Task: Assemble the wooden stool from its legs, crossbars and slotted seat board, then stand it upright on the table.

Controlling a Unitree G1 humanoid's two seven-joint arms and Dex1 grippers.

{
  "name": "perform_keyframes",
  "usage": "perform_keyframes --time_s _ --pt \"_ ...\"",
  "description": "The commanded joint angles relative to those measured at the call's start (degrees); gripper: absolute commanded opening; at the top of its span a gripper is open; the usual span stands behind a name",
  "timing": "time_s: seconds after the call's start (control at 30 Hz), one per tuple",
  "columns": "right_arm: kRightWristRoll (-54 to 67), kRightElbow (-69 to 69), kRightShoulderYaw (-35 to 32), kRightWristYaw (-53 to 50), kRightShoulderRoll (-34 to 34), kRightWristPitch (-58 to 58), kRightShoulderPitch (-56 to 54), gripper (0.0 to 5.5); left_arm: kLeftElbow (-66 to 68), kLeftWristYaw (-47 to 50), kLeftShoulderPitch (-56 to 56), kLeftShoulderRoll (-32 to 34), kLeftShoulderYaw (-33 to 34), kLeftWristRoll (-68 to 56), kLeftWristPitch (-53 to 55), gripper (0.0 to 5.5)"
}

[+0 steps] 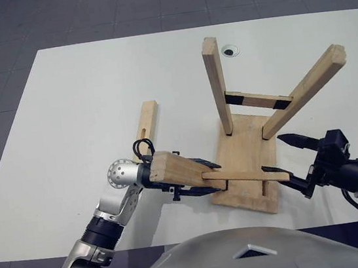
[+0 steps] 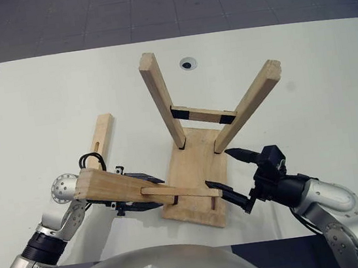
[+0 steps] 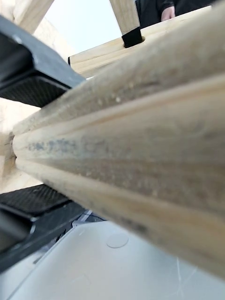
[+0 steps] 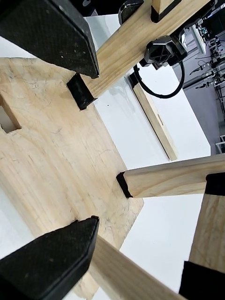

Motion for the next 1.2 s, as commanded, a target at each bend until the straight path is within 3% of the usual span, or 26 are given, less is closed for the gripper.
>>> perform_keyframes --time_s 0.03,0.2,0.53,0.7,0.97,1.1,1.2 --pt "-3.07 -0.99 2.3 -0.69 -0.43 0.15 1.45 5.5 3.12 -2.34 5.73 7.65 -8.13 12.4 9.29 2.05" --pt "-10.16 0.62 6.34 -2.69 -0.69 -1.08 2.52 5.5 2.57 -2.94 3.35 8.54 -9.86 18.24 1.98 2.05" --pt "-12.69 1.41 5.46 -0.8 -1.51 -2.87 4.37 5.5 5.66 -2.6 3.37 10.28 -12.8 26.51 -10.63 2.05" --pt "-17.51 0.56 1.62 4.59 -6.34 -7.54 11.18 5.5 5.63 -1.83 4.04 10.06 -13.14 24.54 -10.6 2.05" --pt "-17.02 -0.17 -14.91 12.6 -8.45 -12.85 17.76 5.5 4.67 -1.16 5.63 10.83 -13.69 21.27 -8.0 2.05" --pt "-17.41 0.46 -15.77 12.38 -8.26 -12.27 16.46 5.5 3.43 -0.78 6.09 11.23 -13.84 18.88 -5.28 2.05" --pt "-20.14 -0.27 -12.15 10.12 -8.18 -11.41 14.23 5.5 1.72 -0.71 6.21 11.92 -14.03 15.54 -1.1 2.05"
